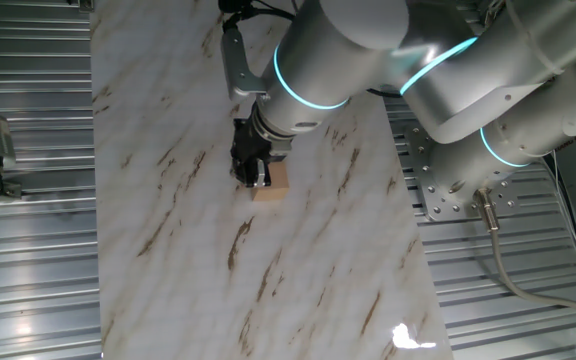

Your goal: Approach and touch the side of the small block

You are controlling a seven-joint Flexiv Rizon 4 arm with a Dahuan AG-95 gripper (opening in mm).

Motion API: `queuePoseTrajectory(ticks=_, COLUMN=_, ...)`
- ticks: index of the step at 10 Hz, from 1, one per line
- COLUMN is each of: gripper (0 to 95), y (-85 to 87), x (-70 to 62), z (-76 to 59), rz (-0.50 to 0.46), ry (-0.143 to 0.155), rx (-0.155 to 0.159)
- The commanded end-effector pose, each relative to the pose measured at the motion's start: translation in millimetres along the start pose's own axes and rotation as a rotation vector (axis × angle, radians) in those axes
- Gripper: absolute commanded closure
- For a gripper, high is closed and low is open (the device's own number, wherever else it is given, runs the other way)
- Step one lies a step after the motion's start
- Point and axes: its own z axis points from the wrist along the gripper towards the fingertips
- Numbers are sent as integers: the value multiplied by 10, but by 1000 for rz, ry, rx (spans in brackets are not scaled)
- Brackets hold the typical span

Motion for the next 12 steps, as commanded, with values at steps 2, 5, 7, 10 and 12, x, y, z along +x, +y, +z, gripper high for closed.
queuePoseTrajectory(ticks=2, gripper=950, y=-19, x=7, z=1, rz=-12, ry=4, rx=1)
queuePoseTrajectory(ticks=5, gripper=950, y=-19, x=3, z=0, rz=-25, ry=6, rx=0)
queuePoseTrajectory(ticks=7, gripper=950, y=-21, x=-16, z=-7, rz=-23, ry=-1, rx=-8)
queuePoseTrajectory(ticks=10, gripper=950, y=-21, x=-21, z=-9, rz=-24, ry=11, rx=-16)
queuePoseTrajectory(ticks=12, gripper=950, y=-21, x=-21, z=-9, rz=-29, ry=34, rx=-20)
